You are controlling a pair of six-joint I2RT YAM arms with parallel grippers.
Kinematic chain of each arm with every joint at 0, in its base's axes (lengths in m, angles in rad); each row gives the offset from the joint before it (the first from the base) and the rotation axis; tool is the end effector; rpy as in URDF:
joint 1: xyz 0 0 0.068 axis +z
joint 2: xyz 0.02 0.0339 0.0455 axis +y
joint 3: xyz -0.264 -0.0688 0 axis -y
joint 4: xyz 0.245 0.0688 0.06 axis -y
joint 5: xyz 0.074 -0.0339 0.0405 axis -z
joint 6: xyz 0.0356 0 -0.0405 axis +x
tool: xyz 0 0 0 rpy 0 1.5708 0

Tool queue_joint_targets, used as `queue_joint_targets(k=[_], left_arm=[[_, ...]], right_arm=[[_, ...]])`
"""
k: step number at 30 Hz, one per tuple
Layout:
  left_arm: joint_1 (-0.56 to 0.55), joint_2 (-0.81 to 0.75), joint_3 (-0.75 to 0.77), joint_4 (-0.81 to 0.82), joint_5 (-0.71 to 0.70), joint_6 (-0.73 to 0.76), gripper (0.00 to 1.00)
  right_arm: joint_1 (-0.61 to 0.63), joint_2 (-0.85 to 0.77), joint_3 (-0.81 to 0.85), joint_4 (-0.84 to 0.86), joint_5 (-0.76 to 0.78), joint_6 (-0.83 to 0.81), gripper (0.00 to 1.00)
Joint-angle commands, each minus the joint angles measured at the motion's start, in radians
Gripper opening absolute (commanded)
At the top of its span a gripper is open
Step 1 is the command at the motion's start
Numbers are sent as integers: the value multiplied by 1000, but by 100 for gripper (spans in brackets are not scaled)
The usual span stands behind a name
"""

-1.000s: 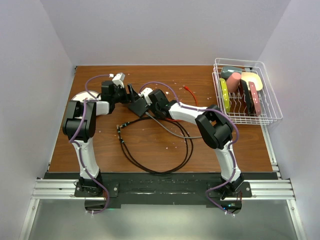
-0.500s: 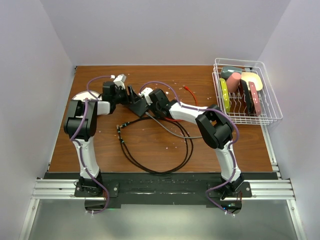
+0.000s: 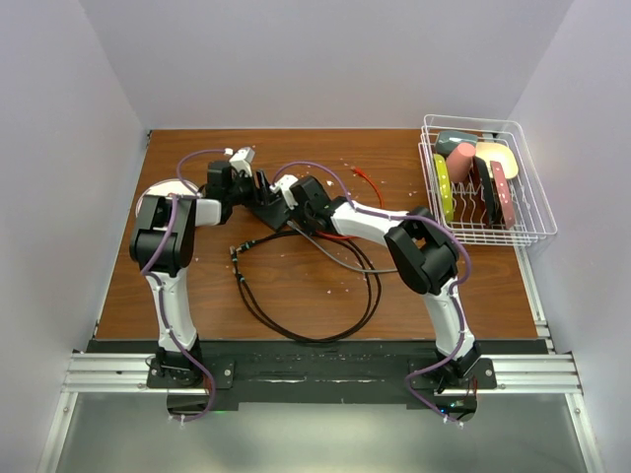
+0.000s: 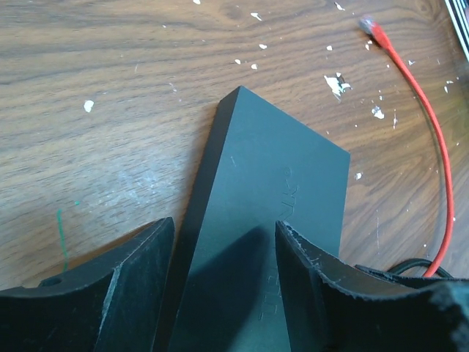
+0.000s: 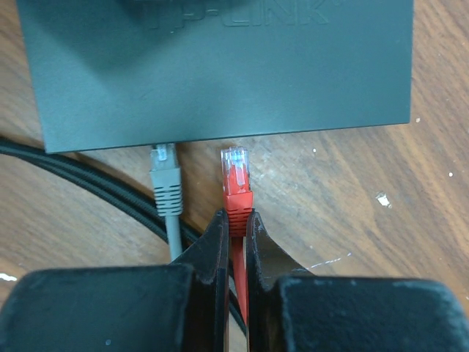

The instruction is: Insert the plug into the switch port

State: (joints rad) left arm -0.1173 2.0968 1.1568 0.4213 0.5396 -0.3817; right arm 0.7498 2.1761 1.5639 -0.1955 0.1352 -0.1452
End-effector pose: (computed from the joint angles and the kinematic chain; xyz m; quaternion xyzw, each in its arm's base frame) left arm 0.4312 -0.0692 0.1275 0.0228 0.8439 -0.3429 0.4121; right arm 0.3551 0.3241 0.1599 -0.3780 0.8457 0.0508 0.3733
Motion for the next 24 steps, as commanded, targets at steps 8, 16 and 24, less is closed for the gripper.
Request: queue_joint_targets(k=[8, 16, 24], left_arm=[[-10, 12, 32, -10, 30, 29, 61], [-10, 11, 34, -10, 40, 29, 60], [-15, 23, 44, -18, 51, 30, 60]], right_arm=[[16, 24, 90, -53, 63, 53, 0], [16, 39, 124, -76, 86, 65, 0], [22, 31, 119, -53, 57, 65, 0]])
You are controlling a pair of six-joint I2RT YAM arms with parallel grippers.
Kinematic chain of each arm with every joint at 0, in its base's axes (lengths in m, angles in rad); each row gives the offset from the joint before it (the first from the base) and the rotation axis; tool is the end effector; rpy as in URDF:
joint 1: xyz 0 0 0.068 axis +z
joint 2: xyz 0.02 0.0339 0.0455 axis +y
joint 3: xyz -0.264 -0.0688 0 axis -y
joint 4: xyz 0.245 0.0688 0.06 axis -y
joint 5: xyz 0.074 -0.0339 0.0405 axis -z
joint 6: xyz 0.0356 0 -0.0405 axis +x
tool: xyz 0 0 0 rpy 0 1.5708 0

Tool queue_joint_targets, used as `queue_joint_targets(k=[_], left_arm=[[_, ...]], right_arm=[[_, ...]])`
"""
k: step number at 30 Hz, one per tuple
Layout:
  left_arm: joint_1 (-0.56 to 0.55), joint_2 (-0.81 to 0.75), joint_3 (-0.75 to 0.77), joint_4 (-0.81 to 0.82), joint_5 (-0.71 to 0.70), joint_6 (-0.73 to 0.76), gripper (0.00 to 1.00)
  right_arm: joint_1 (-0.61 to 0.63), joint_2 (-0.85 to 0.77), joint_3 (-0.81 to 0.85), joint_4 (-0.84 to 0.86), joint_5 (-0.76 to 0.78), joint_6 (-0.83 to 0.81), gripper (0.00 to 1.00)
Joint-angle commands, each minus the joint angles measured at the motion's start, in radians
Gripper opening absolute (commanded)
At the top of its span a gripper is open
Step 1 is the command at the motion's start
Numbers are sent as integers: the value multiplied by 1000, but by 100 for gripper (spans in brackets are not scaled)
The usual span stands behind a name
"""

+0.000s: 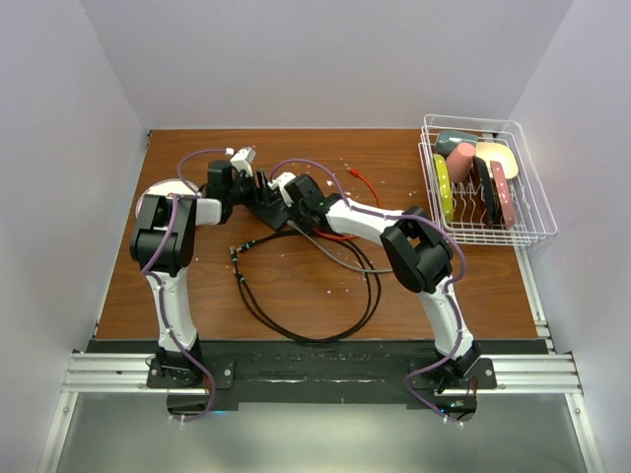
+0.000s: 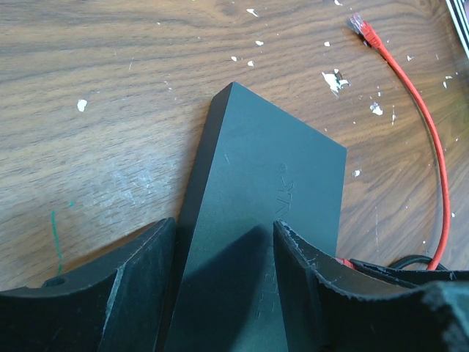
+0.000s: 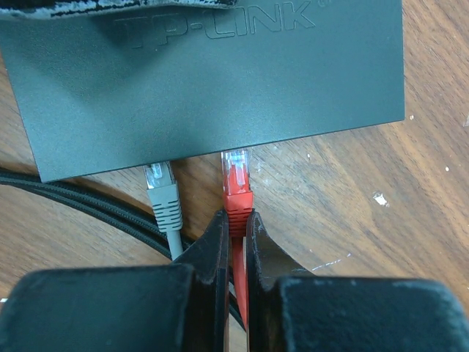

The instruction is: Insert the plug into the switch port

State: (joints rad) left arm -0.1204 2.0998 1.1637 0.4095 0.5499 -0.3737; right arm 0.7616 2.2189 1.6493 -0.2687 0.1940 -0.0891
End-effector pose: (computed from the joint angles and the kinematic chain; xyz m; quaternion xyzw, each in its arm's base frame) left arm 0.4316 -0.0710 0.1273 0.0289 0.8446 -0.3456 0.4078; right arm 0.3600 0.3338 0.1614 -0.3519 0.8608 0.0322 0.3663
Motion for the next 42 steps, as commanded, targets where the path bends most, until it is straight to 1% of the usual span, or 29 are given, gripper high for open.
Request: queue_joint_targets(k=[1, 7, 13, 17, 28, 42], left_arm=[[-12, 22, 39, -8, 41, 21, 60], [-15, 31, 45, -14, 48, 25, 60], [-16, 29, 44, -21, 48, 32, 59], [-18, 28, 42, -21, 51, 32, 58], [-27, 28, 45, -23, 73, 42, 57], [-47, 23, 51, -75, 143, 82, 56]], right_arm=[[11, -13, 35, 25, -7, 9, 0], [19, -2, 55, 39, -13, 11, 0], [21, 24, 90, 17, 38, 22, 0], [21, 21, 90, 19, 39, 34, 0], [21, 41, 125, 39, -5, 23, 0], [21, 68, 129, 74, -71, -64, 0]])
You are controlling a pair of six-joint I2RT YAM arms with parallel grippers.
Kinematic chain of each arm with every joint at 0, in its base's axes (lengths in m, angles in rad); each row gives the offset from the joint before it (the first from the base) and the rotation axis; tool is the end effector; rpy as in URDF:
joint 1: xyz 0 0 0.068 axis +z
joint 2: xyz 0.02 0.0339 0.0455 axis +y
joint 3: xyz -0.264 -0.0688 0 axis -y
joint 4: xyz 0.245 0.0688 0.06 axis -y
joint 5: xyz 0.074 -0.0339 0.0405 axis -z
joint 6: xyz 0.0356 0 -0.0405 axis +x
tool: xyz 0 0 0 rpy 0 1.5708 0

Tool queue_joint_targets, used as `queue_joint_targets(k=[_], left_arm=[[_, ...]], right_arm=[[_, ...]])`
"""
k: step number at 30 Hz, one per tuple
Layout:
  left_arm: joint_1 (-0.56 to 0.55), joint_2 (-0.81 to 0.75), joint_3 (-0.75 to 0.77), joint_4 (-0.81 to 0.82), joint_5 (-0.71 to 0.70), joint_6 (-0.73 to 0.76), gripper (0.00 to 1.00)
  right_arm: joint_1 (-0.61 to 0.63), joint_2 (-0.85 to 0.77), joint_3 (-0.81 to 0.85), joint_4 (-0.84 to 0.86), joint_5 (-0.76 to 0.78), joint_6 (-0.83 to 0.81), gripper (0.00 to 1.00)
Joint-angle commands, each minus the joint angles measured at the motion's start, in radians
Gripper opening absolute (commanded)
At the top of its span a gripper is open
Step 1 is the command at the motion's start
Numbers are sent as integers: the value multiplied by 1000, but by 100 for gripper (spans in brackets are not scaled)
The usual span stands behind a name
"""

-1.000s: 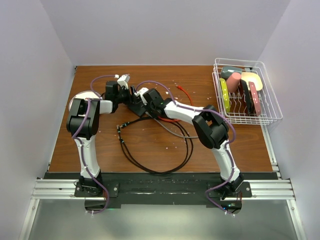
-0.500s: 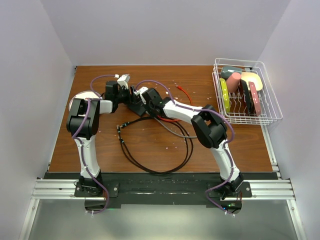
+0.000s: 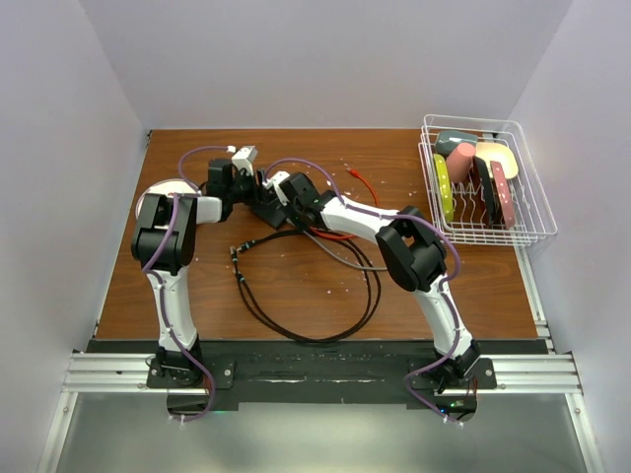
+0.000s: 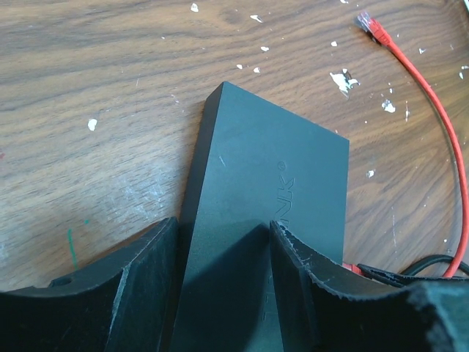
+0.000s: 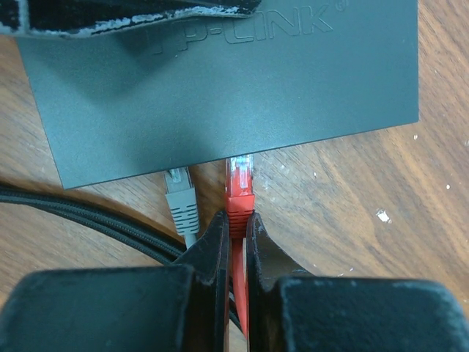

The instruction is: Insert the plug into the switch port

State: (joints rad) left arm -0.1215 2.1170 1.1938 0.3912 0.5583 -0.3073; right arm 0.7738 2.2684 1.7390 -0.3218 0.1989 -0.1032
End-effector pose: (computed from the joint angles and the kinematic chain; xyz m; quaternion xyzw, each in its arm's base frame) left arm 0.4370 -0.0724 0.1270 0.0588 0.8436 -0.3352 0.4153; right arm 0.3648 0.3466 0.1620 -0.3638 0.8581 0.0275 0.3614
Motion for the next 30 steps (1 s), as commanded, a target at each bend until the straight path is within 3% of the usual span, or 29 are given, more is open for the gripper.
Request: queue_joint_targets(k=[1, 20, 30], left_arm=[[-47, 5, 23, -66, 137, 20, 56], [-67, 15, 29, -104, 186, 48, 57], [-79, -3, 13, -114, 206, 56, 59]], right_arm=[[9, 17, 37, 132, -97, -68, 0], [5, 16, 11, 188, -154, -170, 0], [-4, 5, 36, 213, -124, -53, 0]])
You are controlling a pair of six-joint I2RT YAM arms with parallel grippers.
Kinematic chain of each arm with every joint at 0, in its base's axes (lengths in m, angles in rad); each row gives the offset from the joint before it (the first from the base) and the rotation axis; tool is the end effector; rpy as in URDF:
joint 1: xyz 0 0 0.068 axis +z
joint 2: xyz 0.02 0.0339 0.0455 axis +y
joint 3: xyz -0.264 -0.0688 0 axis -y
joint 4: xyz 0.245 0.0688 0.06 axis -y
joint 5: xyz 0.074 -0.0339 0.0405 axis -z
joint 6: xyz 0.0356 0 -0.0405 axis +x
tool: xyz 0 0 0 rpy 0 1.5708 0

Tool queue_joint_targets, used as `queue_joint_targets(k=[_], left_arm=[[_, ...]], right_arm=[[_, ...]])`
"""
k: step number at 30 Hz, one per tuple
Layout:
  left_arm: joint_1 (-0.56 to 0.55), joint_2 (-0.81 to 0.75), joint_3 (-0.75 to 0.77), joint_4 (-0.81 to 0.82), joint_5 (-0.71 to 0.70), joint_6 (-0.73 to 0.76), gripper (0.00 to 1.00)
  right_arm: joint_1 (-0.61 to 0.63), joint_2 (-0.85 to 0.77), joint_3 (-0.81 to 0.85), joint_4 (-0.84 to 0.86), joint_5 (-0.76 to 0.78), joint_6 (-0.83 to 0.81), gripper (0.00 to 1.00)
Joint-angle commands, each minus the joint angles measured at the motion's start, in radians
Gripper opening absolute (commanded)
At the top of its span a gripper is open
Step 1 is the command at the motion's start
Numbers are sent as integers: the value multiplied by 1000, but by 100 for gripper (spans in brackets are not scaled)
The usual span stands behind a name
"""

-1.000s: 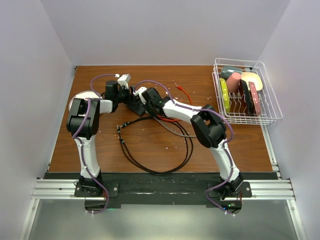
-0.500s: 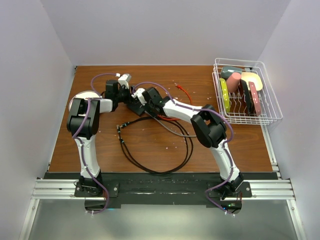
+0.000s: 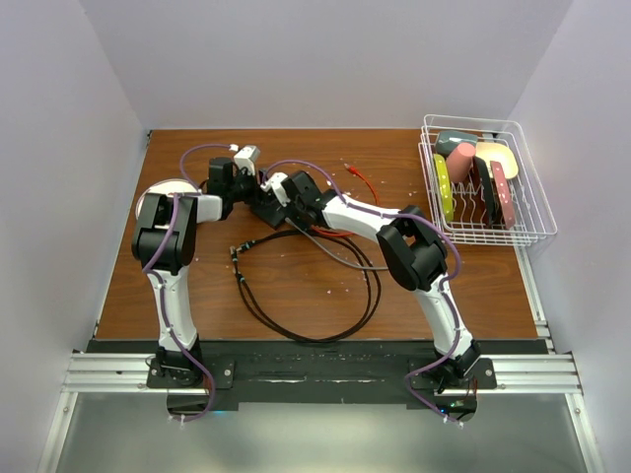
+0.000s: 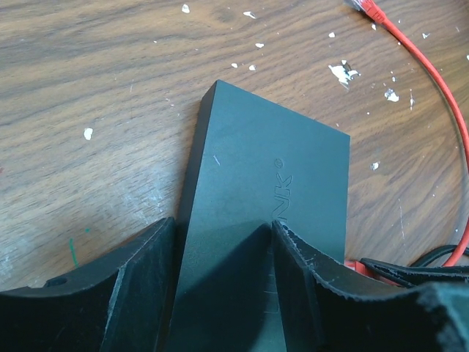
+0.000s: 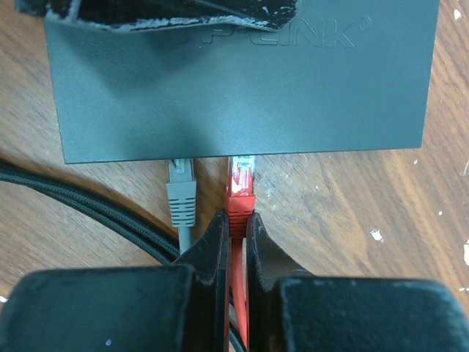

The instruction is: Insert the plug into the switch port

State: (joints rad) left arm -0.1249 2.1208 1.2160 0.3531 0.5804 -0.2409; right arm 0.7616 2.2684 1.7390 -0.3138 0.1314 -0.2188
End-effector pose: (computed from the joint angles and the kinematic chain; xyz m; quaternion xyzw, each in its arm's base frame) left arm 0.4390 -0.0748 0.1286 0.0909 0.8431 -0.3306 0.4142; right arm 0.3680 0.3445 0.1623 -0.4184 0.8337 0.0361 0.3585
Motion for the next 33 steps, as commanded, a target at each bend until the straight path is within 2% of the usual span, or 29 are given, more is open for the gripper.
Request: queue_joint_targets(k=[1, 13, 19, 33], left_arm=[[-78, -9, -12, -74, 187, -11, 59], [-105, -24, -65, -55, 220, -17, 60], [-116, -47, -90, -54, 237, -11, 59], [-125, -78, -119, -121, 262, -3, 59]], right_arm=[[7, 3, 36, 206, -56, 82, 0], [7, -15, -7, 274, -102, 190, 0], [8, -73, -87, 372, -157, 108, 0], [8, -188, -214, 508, -242, 73, 0]])
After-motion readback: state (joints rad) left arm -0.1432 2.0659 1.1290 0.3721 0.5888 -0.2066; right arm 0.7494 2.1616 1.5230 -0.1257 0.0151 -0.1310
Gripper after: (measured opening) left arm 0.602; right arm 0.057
